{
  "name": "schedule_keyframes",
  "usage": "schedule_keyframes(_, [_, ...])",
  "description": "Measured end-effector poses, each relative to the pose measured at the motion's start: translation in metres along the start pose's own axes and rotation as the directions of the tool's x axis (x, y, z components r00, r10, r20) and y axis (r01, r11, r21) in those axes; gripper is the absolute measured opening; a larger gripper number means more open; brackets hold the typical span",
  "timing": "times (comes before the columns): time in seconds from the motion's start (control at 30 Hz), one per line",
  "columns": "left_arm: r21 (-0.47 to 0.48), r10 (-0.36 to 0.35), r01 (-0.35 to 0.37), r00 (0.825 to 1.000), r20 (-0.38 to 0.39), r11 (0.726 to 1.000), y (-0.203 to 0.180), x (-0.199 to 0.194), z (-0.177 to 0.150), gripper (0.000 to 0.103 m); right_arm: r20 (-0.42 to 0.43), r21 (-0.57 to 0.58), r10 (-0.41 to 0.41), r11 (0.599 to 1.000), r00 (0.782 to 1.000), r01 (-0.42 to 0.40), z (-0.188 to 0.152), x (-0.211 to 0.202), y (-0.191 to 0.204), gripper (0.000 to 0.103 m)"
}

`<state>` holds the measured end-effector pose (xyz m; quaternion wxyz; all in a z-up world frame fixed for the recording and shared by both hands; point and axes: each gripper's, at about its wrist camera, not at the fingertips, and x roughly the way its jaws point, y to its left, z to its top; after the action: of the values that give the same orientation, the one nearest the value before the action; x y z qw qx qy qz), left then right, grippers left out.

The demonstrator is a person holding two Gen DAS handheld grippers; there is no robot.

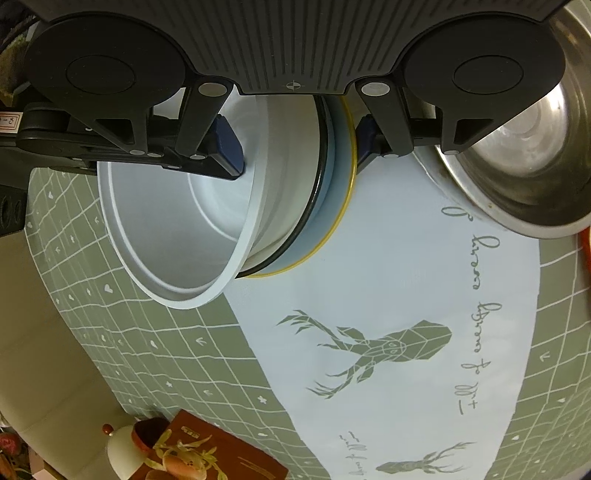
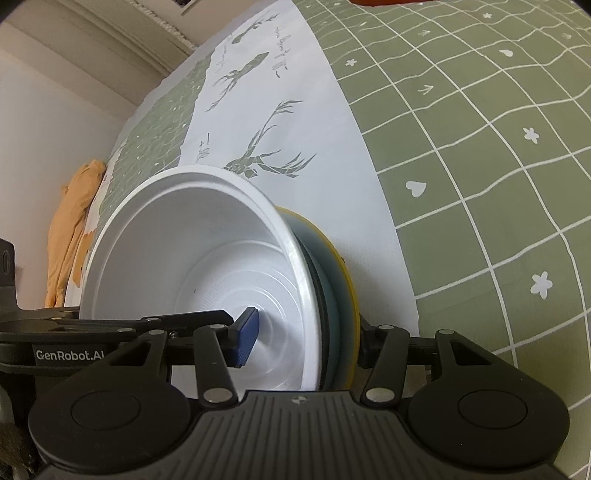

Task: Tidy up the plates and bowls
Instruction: 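Lift the bowl stack with both grippers and carry it toward the steel bowl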

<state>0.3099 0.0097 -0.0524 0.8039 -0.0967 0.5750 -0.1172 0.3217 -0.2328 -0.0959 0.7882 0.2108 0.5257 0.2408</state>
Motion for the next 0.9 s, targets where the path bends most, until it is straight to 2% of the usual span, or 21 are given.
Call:
schedule_keyframes(0.33, [0.047, 0.013, -0.014, 1.0, 0.006, 0.999, -0.0039, -0.0009, -0.0059, 0.062, 0.0, -0.04, -0.011, 0.999, 1.0, 0.011, -0.003, 0.0009, 0.0026, 0.054])
schedule_keyframes(0.47, [0.038, 0.014, -0.014, 1.0, 0.006, 0.999, -0.0038, -0.0011, -0.0063, 0.062, -0.009, -0.032, -0.013, 0.999, 1.0, 0.013, -0.0061, 0.0, 0.0018, 0.054])
schedule_keyframes(0.7, [0.004, 0.013, -0.013, 1.0, 0.005, 1.0, -0.0023, -0.0004, -0.0028, 0.062, -0.032, 0.043, 0.031, 0.999, 0.999, -0.029, -0.0053, 0.0035, -0.0069, 0.056])
schedule_keyframes(0.9, [-0.023, 0.005, -0.006, 1.0, -0.003, 1.0, -0.0001, -0.002, -0.0002, 0.062, -0.049, 0.105, 0.018, 0.994, 0.999, -0.013, -0.0042, 0.003, -0.0064, 0.056])
